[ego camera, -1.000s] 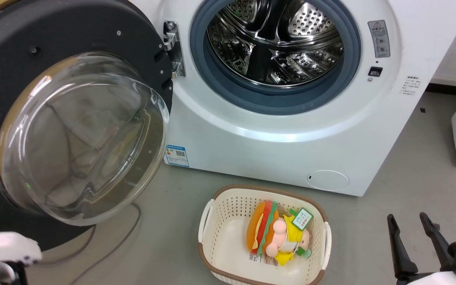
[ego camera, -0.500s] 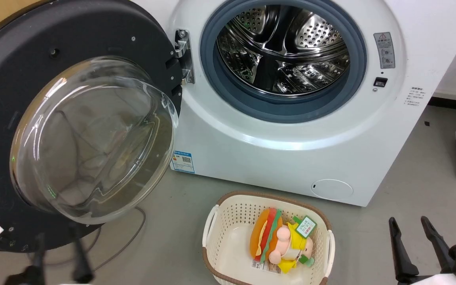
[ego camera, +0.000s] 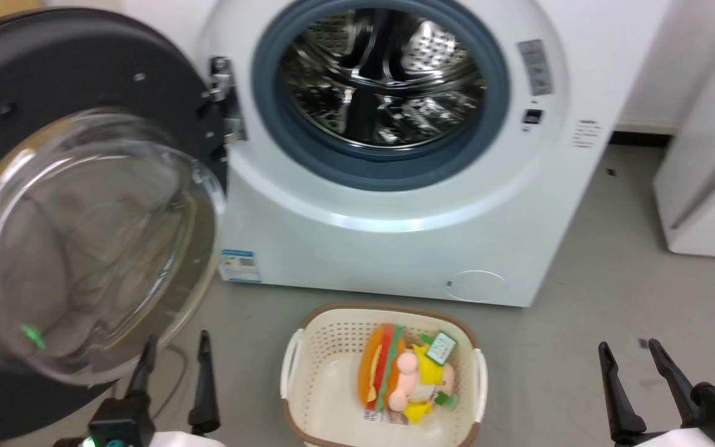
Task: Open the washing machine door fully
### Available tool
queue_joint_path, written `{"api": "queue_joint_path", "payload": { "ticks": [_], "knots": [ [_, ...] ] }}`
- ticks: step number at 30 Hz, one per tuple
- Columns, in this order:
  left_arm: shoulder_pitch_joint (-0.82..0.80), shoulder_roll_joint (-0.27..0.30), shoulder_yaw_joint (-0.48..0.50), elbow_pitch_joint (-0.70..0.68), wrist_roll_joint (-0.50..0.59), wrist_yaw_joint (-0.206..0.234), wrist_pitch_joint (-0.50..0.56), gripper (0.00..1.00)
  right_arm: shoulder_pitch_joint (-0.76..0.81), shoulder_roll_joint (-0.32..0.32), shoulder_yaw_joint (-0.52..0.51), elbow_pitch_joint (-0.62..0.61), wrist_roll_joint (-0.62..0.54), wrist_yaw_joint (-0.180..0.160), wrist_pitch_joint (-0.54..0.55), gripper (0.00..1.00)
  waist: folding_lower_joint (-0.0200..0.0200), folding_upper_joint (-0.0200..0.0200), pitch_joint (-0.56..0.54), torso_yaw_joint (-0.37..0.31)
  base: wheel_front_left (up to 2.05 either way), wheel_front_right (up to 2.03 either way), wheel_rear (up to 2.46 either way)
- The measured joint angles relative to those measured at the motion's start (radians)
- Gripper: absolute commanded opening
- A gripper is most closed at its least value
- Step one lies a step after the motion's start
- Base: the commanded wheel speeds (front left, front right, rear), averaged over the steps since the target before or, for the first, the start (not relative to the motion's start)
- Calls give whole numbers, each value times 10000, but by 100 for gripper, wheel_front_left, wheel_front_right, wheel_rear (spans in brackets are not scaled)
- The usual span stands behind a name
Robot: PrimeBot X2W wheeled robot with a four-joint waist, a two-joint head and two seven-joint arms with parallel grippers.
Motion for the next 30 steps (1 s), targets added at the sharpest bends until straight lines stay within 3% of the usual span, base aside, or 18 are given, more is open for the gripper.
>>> {"api": "queue_joint_path", "payload": {
  "ticks": [9, 18, 19, 30],
  "knots": [
    [-236, 35, -357, 412, 123, -127, 247, 100, 8, 0, 178, 84, -77, 0, 10, 100, 1, 0, -17, -998, 0, 0, 0],
    [-237, 35, -564, 736, 115, -151, 336, 100, 4, -2, 196, 251, -63, 0, -13, 100, 0, -1, -43, -1119, 0, 0, 0],
    [-234, 31, -573, 750, 109, -151, 347, 0, 1, -2, 201, 265, -63, 0, -10, 0, 0, -1, -43, -1117, 0, 0, 0],
    [-229, -27, -550, 734, 130, -174, 437, 0, -1, -4, 222, 278, -115, 0, 4, 0, 0, 0, -43, -1128, 0, 0, 0]
  ]
}}
